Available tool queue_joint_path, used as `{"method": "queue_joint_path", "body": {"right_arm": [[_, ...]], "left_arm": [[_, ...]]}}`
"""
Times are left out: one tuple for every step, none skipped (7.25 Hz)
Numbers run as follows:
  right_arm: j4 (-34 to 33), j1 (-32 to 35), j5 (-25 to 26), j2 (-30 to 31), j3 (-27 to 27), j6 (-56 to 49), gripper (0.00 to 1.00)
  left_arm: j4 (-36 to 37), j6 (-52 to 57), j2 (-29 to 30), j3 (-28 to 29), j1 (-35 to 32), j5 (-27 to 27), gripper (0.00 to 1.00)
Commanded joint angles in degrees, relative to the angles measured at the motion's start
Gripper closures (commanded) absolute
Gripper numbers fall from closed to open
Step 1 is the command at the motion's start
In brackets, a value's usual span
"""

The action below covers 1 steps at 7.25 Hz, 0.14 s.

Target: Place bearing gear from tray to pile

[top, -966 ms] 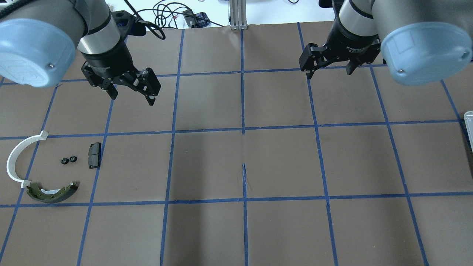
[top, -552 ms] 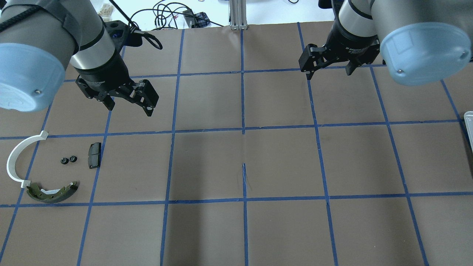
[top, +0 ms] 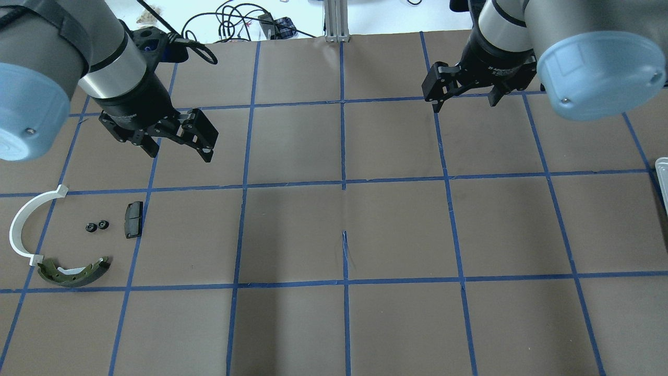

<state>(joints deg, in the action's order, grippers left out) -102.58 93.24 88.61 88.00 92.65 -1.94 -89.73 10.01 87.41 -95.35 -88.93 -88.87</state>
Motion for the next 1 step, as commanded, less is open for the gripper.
{"method": "queue_joint_path", "body": {"right_arm": [[-0.1, -0.1, 0.2, 0.0, 0.1, -0.1, 0.0]], "left_arm": [[-0.4, -0.2, -0.3, -0.1, 0.1, -0.3, 0.0]]}}
